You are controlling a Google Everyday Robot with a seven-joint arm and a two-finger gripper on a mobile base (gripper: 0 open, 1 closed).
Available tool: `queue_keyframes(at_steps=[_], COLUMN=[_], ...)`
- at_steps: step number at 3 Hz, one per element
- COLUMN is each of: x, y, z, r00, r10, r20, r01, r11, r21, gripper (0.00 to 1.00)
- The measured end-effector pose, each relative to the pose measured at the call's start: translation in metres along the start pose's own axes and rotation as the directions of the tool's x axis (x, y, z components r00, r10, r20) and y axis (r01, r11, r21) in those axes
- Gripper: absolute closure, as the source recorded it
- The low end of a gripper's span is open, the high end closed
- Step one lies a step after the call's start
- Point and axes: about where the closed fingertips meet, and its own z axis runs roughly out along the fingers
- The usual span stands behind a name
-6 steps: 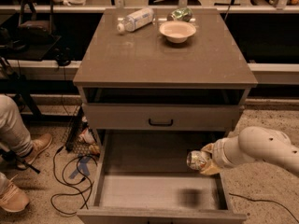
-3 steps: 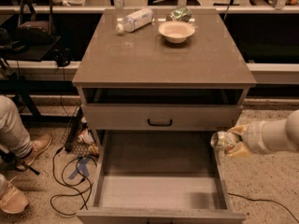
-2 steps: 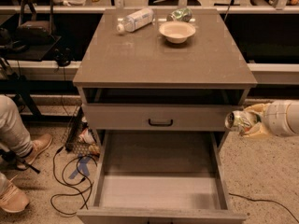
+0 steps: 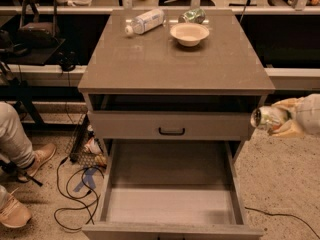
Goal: Pick 7up can from middle drawer and place on counter
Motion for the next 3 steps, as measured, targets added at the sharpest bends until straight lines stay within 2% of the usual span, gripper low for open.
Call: queue_keyframes(at_steps=[1, 2, 3], x=[-0.01, -0.051, -0.105], y=[-0.045, -0.081, -0.106], z=[-0.047, -0.065, -0.055], r00=[0.998, 0.987, 0.963], r10=[-0.063, -0.16, -0.256], r20=[0.004, 0.037, 0.088], r01=[0.063, 0.155, 0.244], r11=[0.9957, 0.9816, 0.9612], r21=[0.069, 0.112, 0.129], gripper=[1.0, 1.0, 1.0])
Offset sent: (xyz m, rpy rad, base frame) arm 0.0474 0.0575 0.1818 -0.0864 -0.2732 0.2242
